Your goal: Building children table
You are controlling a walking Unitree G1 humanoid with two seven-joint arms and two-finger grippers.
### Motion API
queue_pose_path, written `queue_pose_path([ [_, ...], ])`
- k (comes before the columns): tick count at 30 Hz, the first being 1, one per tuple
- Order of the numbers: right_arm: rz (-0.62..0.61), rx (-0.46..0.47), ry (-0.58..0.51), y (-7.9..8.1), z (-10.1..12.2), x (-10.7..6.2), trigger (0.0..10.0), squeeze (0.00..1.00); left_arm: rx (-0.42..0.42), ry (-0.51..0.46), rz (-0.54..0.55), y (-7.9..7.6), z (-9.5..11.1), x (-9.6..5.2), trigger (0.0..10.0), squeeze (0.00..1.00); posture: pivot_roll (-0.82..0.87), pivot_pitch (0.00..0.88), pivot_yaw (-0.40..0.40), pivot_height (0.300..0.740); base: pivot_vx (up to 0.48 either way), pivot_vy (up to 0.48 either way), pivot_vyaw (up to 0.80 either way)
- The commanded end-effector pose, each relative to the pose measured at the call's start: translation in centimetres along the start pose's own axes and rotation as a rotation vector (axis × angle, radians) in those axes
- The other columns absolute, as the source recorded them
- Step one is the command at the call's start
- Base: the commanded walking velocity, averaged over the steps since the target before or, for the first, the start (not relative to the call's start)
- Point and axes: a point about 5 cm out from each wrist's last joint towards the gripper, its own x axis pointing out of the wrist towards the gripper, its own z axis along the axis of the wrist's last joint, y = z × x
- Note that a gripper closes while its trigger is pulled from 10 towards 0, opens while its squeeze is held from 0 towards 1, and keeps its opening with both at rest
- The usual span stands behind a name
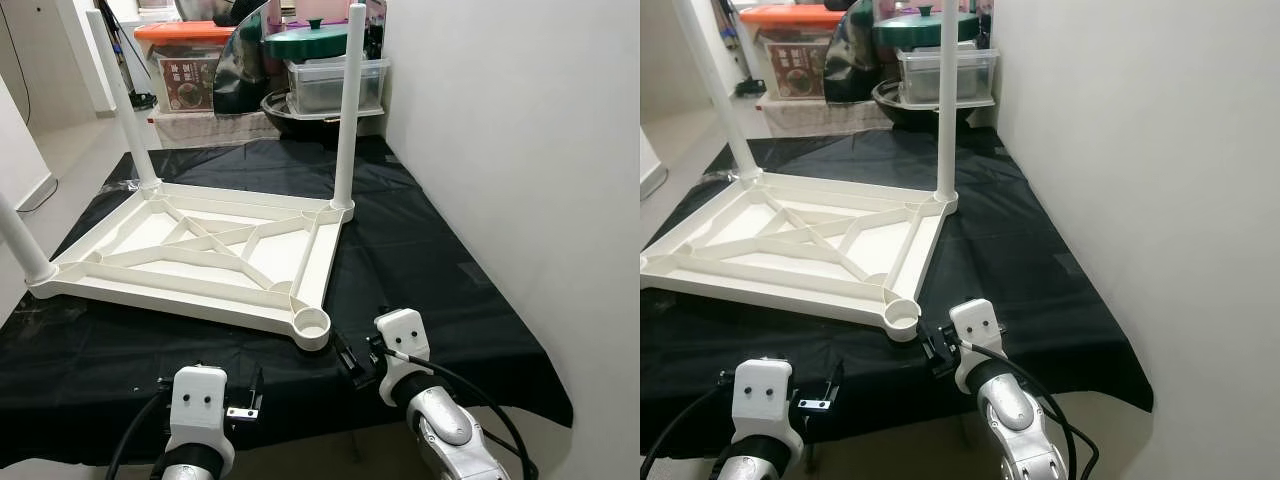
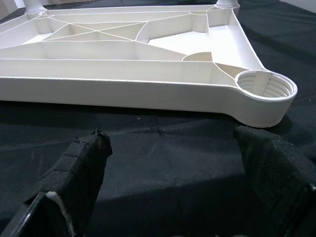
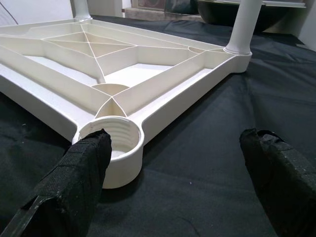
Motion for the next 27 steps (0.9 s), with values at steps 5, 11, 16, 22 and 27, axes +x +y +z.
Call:
queue_pose_path([
  [5, 0.003, 0.004, -0.004, 0.50, -0.12, -0.05, 10.0, 0.00, 0.002, 0.025, 0.003, 0.01, -0.66, -0.12, 10.0, 0.00, 0.01, 0.000, 0.005, 0.740, 0.000, 0.000, 0.00],
  [11, -0.001, 0.008, -0.004, 0.49, -0.13, 0.02, 10.0, 0.00, 0.005, 0.029, 0.003, 0.02, -0.78, -0.04, 10.0, 0.00, 0.03, 0.000, -0.003, 0.740, 0.000, 0.000, 0.00],
  [16, -0.001, 0.009, -0.005, 0.37, -0.07, 0.07, 10.0, 0.00, 0.003, 0.028, 0.005, -0.04, -0.81, 0.08, 10.0, 0.00, 0.05, 0.000, -0.029, 0.740, 0.000, 0.000, 0.00],
  [22, 0.001, 0.005, -0.006, 0.18, 0.01, 0.12, 10.0, 0.00, -0.002, 0.024, 0.007, -0.18, -0.76, 0.21, 10.0, 0.00, 0.04, 0.000, -0.036, 0.740, 0.000, 0.000, 0.00],
  [27, -0.001, 0.004, -0.007, 0.13, 0.11, 0.16, 10.0, 0.00, -0.004, 0.021, 0.005, -0.21, -0.64, 0.28, 10.0, 0.00, 0.04, 0.000, -0.037, 0.740, 0.000, 0.000, 0.00],
])
